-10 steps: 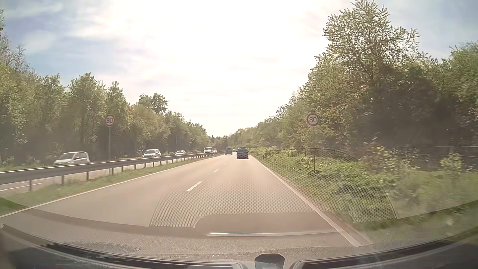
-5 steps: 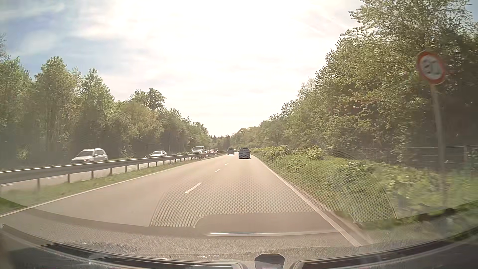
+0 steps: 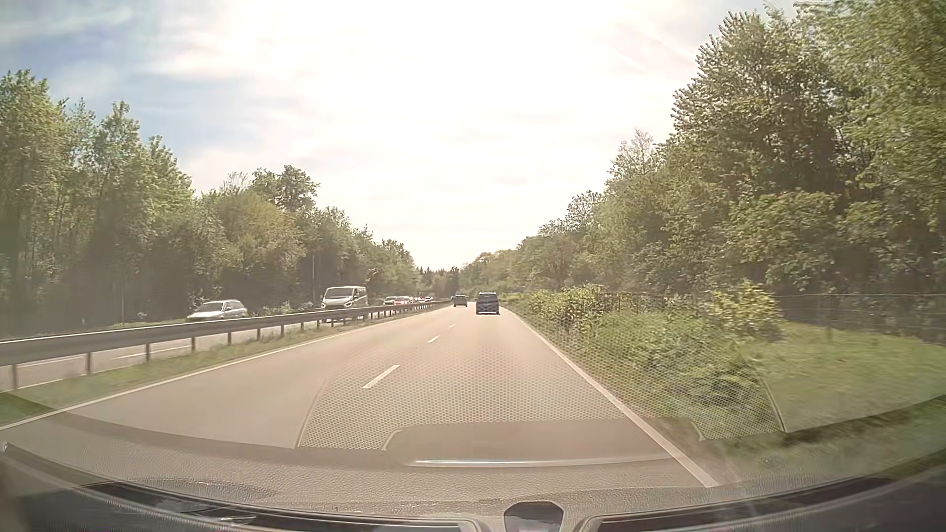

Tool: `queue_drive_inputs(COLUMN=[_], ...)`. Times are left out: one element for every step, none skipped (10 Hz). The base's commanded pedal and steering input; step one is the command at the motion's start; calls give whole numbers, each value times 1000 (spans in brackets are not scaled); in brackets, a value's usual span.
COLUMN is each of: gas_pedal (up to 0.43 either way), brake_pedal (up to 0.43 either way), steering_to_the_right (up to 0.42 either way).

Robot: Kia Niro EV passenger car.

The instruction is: Follow the waypoints while adhering to traffic rules and regulations

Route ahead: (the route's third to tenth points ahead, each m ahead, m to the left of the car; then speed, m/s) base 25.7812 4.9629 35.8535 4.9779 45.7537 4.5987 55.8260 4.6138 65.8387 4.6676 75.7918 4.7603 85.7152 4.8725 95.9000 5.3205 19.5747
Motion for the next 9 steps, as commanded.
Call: queue_drive_inputs(gas_pedal=[150, 150, 150, 150, 150, 150, 150, 150, 150], brake_pedal=[0, 0, 0, 0, 0, 0, 0, 0, 0], steering_to_the_right=[-3, -3, -3, -3, -3, -3, -3, -3, -2])
